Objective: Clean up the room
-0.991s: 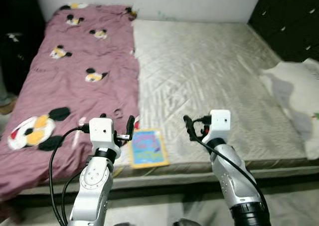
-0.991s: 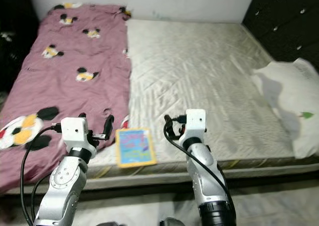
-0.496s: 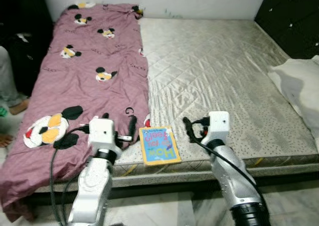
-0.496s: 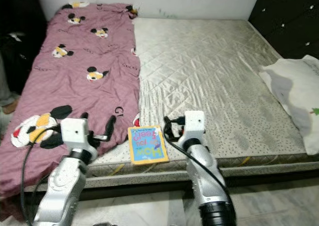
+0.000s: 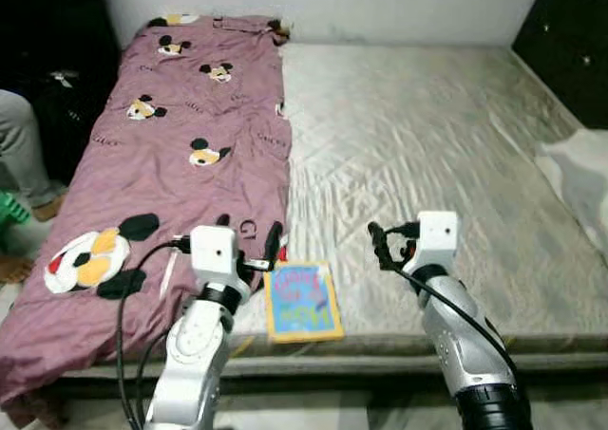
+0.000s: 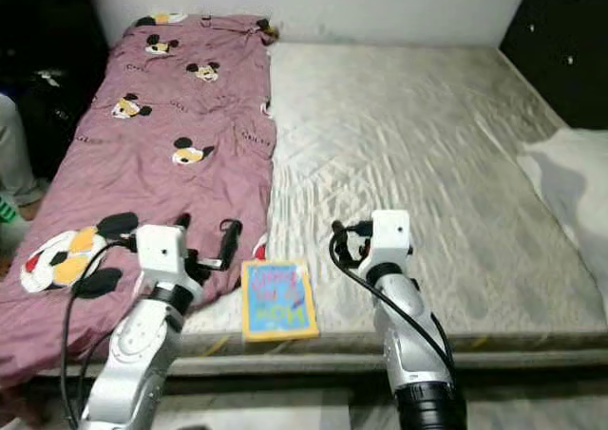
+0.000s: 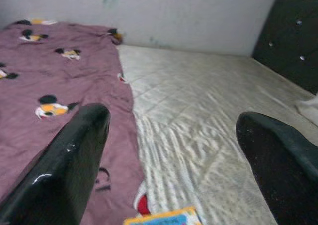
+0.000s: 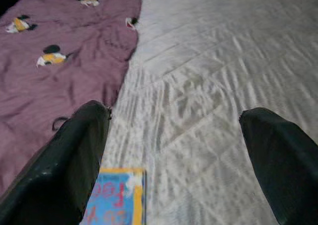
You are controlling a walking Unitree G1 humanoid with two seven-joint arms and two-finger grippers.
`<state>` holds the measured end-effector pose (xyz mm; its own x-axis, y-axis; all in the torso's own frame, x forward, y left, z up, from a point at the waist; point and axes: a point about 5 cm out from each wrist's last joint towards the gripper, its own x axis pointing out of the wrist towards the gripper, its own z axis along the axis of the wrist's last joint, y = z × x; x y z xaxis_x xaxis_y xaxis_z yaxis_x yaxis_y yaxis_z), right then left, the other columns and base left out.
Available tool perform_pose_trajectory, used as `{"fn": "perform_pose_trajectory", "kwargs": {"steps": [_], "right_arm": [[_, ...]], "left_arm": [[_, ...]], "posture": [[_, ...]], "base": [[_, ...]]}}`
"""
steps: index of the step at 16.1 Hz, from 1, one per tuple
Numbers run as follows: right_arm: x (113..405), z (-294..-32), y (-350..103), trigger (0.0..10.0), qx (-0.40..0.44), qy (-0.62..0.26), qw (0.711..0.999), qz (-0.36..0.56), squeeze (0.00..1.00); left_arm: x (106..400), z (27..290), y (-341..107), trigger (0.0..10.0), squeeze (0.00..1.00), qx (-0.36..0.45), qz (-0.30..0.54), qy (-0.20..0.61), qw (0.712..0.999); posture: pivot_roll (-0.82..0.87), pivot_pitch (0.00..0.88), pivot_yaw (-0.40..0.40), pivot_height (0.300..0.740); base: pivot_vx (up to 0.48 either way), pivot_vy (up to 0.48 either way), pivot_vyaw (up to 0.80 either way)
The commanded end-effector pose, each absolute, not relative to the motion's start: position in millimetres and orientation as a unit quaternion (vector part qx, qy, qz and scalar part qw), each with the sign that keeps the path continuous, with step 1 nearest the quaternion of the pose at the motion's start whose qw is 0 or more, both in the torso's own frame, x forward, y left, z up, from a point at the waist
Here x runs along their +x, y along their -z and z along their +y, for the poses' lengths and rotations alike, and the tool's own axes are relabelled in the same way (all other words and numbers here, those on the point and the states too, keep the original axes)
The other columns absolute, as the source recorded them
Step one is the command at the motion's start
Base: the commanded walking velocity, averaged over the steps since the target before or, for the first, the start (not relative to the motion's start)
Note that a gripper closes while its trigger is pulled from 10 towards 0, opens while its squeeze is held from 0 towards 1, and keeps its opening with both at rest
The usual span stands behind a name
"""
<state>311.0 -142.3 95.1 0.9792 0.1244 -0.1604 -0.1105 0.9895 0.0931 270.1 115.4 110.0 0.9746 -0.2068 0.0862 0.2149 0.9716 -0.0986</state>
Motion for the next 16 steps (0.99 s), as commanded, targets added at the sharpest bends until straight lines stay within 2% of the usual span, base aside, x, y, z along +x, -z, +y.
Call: {"fn": "perform_pose_trajectory", "kwargs": {"steps": [1, 7, 9, 12, 16], "right_arm": [[312, -133, -97, 10.0, 0.047, -0.071, 0.993, 0.080, 0.00], [312, -136, -96, 10.0, 0.044, -0.069, 0.993, 0.079, 0.00], [312, -139, -96, 10.0, 0.040, -0.067, 0.994, 0.079, 0.00], [309, -150, -97, 10.0, 0.033, -0.058, 0.995, 0.076, 0.00], [300, -168, -95, 10.0, 0.024, -0.046, 0.996, 0.075, 0.00]], "left_arm": [[270, 121, -110, 10.0, 0.00, -0.050, -0.036, 0.098, 0.993], [271, 123, -105, 10.0, 0.00, -0.038, -0.025, 0.069, 0.997], [267, 141, -100, 10.0, 0.00, -0.001, -0.014, 0.024, 1.000], [250, 165, -98, 10.0, 0.00, -0.003, -0.004, -0.006, 1.000], [234, 178, -98, 10.0, 0.00, 0.019, 0.006, -0.031, 0.999]], "posture": [[-0.02, 0.129, -0.044, 0.740], [-0.02, 0.124, -0.046, 0.740], [-0.03, 0.119, -0.046, 0.740], [-0.01, 0.120, -0.044, 0.740], [0.00, 0.127, -0.047, 0.740]], "base": [[0.000, 0.000, 0.00], [0.000, 0.000, 0.00], [0.000, 0.000, 0.00], [0.000, 0.000, 0.00], [0.000, 0.000, 0.00]]}}
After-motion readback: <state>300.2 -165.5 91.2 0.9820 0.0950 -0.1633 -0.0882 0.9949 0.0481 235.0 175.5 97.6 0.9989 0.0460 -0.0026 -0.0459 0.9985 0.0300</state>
